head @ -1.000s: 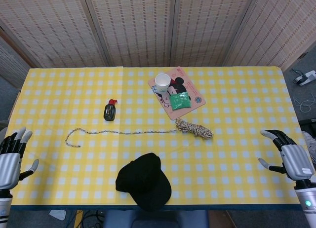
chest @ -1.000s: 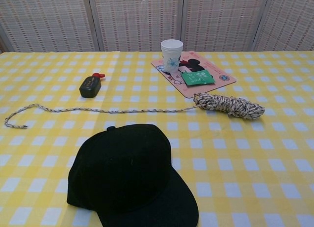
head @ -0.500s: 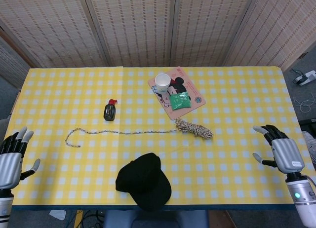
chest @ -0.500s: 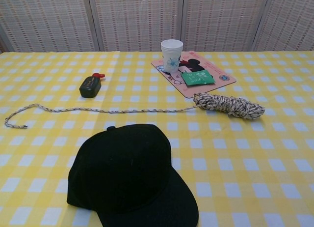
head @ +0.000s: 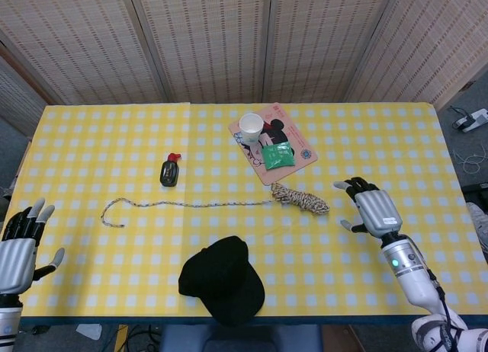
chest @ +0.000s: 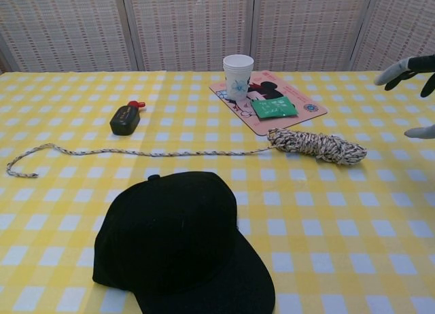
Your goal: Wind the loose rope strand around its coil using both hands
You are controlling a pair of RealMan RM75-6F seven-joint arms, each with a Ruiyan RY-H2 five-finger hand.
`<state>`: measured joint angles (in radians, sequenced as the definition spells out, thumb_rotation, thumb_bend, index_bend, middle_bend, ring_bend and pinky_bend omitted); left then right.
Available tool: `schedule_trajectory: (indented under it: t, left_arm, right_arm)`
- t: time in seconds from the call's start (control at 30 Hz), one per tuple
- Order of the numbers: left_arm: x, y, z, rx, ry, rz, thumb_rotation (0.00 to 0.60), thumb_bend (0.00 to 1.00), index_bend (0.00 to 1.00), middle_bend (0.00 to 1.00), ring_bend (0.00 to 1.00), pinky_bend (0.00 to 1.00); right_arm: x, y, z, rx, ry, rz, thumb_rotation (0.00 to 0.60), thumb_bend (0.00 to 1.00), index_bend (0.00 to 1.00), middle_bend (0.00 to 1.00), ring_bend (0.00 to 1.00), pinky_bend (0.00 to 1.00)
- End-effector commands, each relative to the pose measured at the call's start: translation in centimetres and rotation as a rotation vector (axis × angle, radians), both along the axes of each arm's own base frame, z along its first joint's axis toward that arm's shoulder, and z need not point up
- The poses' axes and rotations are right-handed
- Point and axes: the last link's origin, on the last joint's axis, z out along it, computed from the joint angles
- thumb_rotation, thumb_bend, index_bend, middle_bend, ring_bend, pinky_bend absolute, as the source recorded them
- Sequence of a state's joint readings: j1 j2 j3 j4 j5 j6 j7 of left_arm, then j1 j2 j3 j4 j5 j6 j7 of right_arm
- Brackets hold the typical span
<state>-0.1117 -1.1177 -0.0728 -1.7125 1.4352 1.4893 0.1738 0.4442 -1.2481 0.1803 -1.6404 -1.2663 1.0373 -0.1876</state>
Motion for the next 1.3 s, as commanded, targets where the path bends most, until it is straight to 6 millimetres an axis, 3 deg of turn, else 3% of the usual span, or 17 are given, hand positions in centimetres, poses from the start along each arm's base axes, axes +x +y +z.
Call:
schedule_trajectory:
  t: [0.03, 0.3, 0.6, 0.97, 1.3]
  left_arm:
    - [0.0, 0.0, 0.0, 0.0, -0.001, -0.002, 0.6, 0.34, 0.05, 0.0, 0.0, 0.05]
    - [-0.1, -0.1, -0.1, -0.007, -0.002, 0.003, 0.6, 0.34, 0.05, 0.0, 0.01, 0.05]
    - [-0.4, -0.3, 0.0, -0.008, 0.0, 0.013, 0.6, 0.34, 0.05, 0.0, 0.01, 0.05]
    - [-0.7, -0.3, -0.2, -0.012, 0.004, 0.027, 0.6, 0.34, 0.05, 0.0, 0.01, 0.05]
    - [-0.7, -0.2, -0.2, -0.011, 0.006, 0.025, 0.6, 0.34, 0.06, 0.0, 0.01, 0.05]
  right_arm:
    - [1.0, -1.4, -1.9, 0.034, 0.021, 0.004, 0.6, 0.15, 0.2, 0.23, 0.13, 0.27]
    - [2.1, -3.6, -5.8, 0.055, 0.049, -0.015, 0.6, 0.13, 0.2, 0.23, 0.13, 0.27]
    - [2.4, -5.7, -8.9, 0.055, 0.096, -0.027, 0.6, 0.13, 0.2, 0.23, 0.13, 0.27]
    - [1.7, -8.3, -10.3, 0.041, 0.166, -0.063, 0.6, 0.13, 0.2, 0.23, 0.13, 0.27]
    - [4.2, -8.0, -11.9, 0.122, 0.16, -0.008, 0.6, 0.15, 0.2, 0.24, 0.13, 0.27]
